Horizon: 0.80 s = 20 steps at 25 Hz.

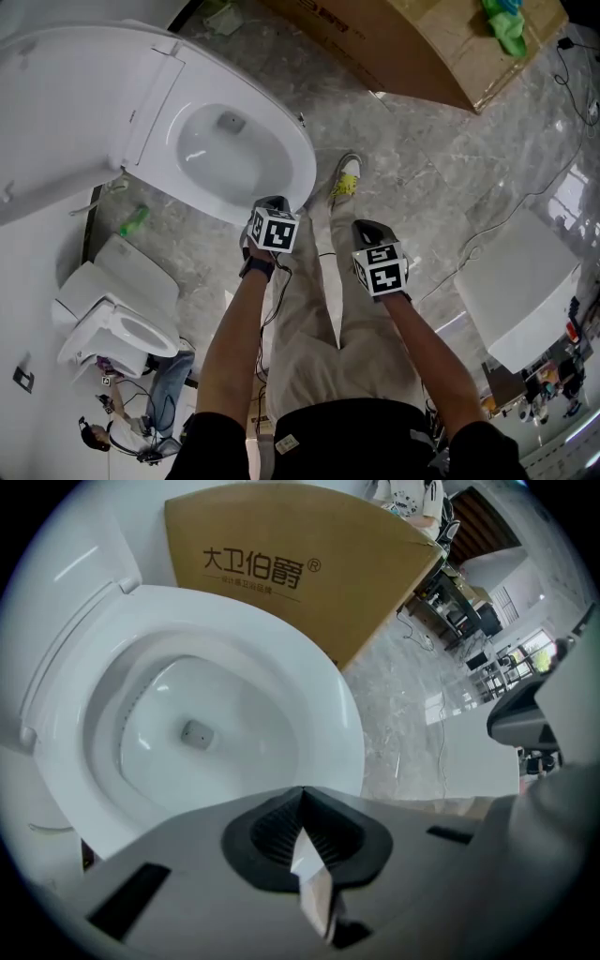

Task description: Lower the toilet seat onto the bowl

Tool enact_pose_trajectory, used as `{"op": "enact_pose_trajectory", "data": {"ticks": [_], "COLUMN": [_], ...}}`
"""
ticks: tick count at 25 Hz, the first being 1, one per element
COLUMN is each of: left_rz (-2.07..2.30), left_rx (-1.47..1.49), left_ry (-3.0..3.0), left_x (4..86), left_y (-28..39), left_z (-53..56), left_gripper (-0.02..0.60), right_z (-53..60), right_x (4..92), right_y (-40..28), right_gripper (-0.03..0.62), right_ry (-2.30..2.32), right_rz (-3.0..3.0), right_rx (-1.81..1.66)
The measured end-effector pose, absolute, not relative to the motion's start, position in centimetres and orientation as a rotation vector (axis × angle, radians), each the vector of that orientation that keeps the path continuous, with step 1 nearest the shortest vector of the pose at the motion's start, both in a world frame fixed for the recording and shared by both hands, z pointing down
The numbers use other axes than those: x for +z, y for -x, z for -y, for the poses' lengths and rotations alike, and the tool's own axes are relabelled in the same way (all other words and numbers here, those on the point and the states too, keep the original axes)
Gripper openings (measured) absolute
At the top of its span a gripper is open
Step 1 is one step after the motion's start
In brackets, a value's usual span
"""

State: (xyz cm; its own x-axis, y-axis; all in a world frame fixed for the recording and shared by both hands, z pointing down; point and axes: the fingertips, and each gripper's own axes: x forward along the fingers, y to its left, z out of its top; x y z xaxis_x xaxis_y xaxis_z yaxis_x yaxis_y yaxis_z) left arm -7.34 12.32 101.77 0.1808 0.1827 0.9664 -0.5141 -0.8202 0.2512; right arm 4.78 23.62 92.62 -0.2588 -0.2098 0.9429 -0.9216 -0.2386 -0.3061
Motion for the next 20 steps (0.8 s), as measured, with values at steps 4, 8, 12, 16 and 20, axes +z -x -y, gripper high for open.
{"op": "enact_pose_trajectory", "data": {"ticks": [4,8,12,16,20], "left_rz": [0.337,0.361,0.352,0.384,0.397], "left_rx": [1.702,1.719,1.735,1.699,1.686], "left_ry": [-1.894,-1.838,-1.83,-1.805,-1.816], "left_x": [101.7,101.9,101.9,102.0,101.9], "left_y": [7.3,7.2,7.3,7.2,7.3], "left_z": [-12.1,-12.2,-12.2,-12.3,-12.2], "left_gripper": [0.009,0.009,0.008,0.002,0.002], "right_z": [-23.5,-23.4,-23.1,-22.9,-22.3], "right_x": [92.6,92.7,92.5,92.6,92.4], "right_y": [-4.7,-4.6,-4.2,-4.2,-3.9], "right_gripper": [-0.006,-0.006,-0.006,-0.006,-0.006], "right_ry": [-1.392,-1.396,-1.387,-1.39,-1.391], "right_rz": [1.429,1.427,1.44,1.441,1.449], "right_rx": [1.545,1.545,1.543,1.538,1.53]}}
